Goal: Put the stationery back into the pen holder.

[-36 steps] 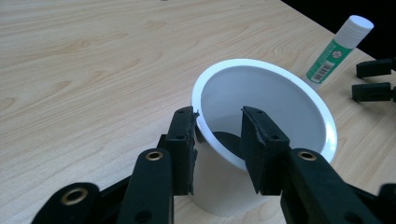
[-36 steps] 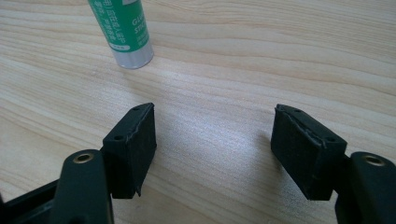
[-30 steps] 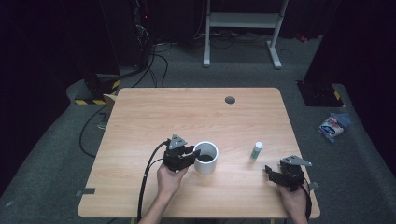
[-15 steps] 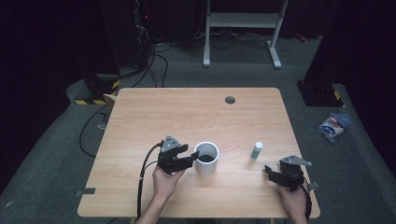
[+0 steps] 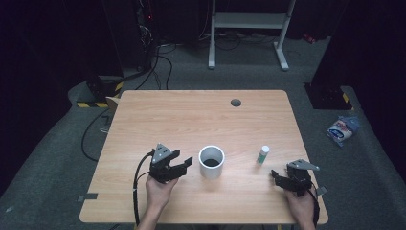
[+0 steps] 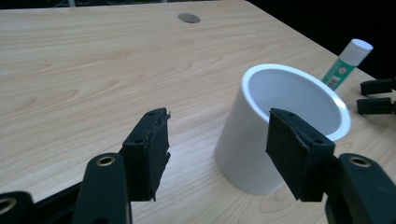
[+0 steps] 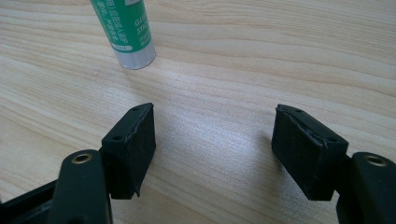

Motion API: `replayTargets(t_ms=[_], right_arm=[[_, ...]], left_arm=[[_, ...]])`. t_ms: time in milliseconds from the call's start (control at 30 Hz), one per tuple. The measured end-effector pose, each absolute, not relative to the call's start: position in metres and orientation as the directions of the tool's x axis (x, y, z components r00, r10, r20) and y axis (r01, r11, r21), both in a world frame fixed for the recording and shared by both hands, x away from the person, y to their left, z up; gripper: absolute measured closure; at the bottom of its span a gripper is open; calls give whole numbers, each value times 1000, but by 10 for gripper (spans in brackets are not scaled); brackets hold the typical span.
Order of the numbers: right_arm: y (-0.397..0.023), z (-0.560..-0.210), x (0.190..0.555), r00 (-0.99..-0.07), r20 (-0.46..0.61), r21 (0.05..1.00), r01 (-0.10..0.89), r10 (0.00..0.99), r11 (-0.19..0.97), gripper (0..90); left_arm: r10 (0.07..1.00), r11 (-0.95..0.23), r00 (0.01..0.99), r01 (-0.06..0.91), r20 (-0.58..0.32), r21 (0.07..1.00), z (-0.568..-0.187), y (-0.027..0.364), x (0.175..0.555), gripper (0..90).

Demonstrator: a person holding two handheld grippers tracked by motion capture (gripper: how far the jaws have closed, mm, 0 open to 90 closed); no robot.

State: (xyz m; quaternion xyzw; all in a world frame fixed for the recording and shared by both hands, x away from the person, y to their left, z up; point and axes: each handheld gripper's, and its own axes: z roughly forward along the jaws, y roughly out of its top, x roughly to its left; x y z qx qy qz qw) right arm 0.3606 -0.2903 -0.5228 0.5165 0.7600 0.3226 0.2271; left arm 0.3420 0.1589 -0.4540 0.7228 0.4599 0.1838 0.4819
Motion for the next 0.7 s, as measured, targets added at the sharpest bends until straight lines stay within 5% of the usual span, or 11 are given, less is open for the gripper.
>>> replayTargets(t_ms=[700], right_arm=[[-290, -523, 361, -366, -11, 724, 639, 931, 260, 297]], left_arm=[[912, -104, 384, 563, -148, 820, -477, 195, 340, 376]])
